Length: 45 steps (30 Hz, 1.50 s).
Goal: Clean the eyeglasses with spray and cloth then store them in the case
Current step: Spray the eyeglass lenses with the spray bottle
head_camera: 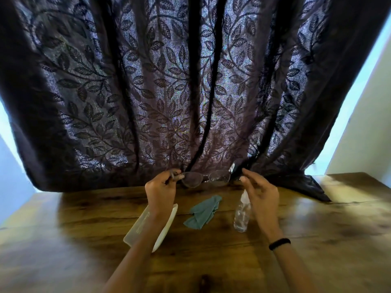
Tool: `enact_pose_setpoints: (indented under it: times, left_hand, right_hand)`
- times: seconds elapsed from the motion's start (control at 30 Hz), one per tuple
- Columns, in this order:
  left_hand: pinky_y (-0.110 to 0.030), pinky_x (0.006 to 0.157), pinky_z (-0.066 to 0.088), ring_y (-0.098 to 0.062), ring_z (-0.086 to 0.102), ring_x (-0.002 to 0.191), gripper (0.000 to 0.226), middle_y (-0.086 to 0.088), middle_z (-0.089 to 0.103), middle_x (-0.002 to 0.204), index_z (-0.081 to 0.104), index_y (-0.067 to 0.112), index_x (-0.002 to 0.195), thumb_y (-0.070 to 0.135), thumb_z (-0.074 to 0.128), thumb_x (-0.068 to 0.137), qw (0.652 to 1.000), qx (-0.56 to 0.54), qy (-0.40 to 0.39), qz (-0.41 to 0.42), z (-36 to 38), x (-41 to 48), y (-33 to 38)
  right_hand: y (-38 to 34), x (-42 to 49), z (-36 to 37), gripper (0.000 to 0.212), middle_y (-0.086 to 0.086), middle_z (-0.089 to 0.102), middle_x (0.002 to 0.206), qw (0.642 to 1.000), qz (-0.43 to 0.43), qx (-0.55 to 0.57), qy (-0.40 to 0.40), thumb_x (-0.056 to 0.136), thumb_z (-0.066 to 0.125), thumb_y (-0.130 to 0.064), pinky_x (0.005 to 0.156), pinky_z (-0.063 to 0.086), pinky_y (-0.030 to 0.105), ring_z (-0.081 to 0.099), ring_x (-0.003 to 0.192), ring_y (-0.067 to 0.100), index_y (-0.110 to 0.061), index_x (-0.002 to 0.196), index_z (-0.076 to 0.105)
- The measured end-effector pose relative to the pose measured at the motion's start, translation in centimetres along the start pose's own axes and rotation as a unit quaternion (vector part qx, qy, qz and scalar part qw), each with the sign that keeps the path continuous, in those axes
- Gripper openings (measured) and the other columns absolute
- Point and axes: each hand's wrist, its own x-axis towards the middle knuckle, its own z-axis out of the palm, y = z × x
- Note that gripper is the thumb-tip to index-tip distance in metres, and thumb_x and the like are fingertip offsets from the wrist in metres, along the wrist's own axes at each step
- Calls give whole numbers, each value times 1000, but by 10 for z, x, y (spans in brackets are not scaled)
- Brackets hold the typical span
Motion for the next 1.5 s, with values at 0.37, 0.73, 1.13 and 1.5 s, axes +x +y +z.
enact_pose_setpoints:
  times: [0.37, 0.73, 1.13, 1.5]
  left_hand:
    - [-23, 72, 56, -11, 68, 78, 17, 0, 72, 79, 72, 18, 77, 2, 73, 71, 981, -105, -69, -150, 0, -4, 0]
    - [-17, 73, 48, -2, 48, 72, 71, 2, 40, 96, 35, 5, 133, 5, 73, 72, 994, -45, 56, -88, -3, -15, 28]
    - [-30, 69, 54, -20, 54, 87, 34, -6, 60, 103, 60, 7, 110, 24, 48, 84, 951, 109, -98, 272, 1, -3, 63]
    - [-39, 51, 48, -36, 64, 70, 22, -9, 66, 92, 61, 12, 104, 8, 56, 83, 895, 272, -274, 223, -2, 8, 74]
  right_hand:
    - [-21, 12, 9, 23, -9, 65, 87, 997, -15, 70, -29, 79, 66, -2, 71, 49, 7, 64, 82, -1, -24, 86, 67]
    - [-39, 19, 25, 9, 11, 60, 85, 954, -204, -218, 16, 80, 66, -2, 74, 41, 26, 40, 85, 14, -3, 88, 68]
    - [-48, 10, 36, 11, 5, 62, 88, 902, -262, -343, -26, 79, 61, -12, 72, 46, 36, 39, 92, 18, -10, 89, 65]
    - [-39, 5, 40, 18, 3, 63, 95, 898, -269, -340, -68, 79, 58, -18, 81, 42, 37, 43, 98, 20, -12, 94, 65]
